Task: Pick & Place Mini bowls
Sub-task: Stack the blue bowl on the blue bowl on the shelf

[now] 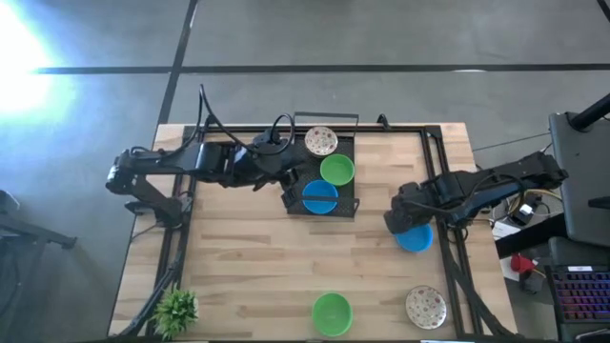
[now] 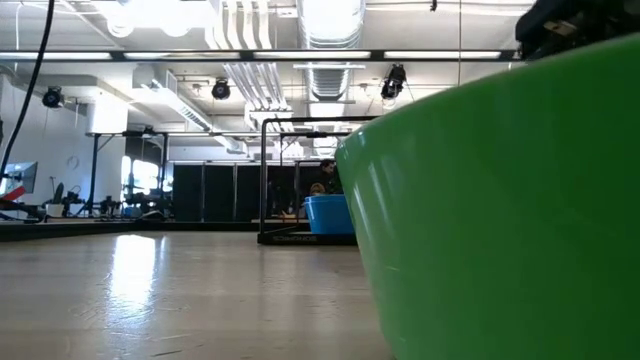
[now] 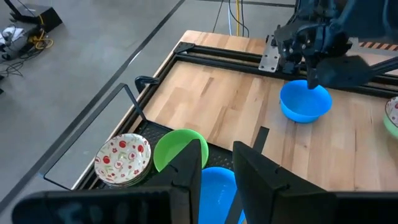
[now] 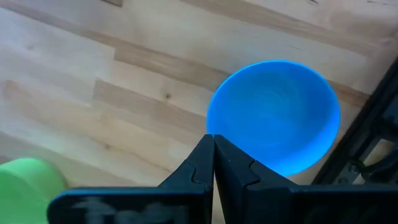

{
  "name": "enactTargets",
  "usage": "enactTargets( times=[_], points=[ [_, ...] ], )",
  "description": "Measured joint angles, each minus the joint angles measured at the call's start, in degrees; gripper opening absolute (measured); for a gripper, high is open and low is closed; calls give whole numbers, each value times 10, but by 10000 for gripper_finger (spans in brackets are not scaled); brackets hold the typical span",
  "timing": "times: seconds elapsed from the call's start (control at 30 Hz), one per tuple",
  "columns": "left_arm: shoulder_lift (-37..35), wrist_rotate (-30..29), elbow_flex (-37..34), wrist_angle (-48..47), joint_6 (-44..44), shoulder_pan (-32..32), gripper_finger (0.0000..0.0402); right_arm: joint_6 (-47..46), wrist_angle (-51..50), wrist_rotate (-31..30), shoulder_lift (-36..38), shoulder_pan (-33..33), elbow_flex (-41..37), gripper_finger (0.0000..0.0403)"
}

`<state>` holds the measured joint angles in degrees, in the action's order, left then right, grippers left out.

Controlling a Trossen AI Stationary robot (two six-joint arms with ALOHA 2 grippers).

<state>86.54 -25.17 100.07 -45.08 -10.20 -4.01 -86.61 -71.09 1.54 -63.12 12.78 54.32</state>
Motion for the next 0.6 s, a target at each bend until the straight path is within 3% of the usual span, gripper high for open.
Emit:
enactTargets(
  times=[0.17, 0.37, 0.6],
  points=[
    [0, 0, 0, 0, -1, 0, 85, -7, 17, 9, 0, 0, -25, 20],
    [0, 0, 0, 0, -11, 0, 85, -2, 83, 15, 0, 0, -60, 65],
    [0, 0, 0, 0, -20, 0, 85, -65, 149, 15, 0, 0, -129, 107]
  ],
)
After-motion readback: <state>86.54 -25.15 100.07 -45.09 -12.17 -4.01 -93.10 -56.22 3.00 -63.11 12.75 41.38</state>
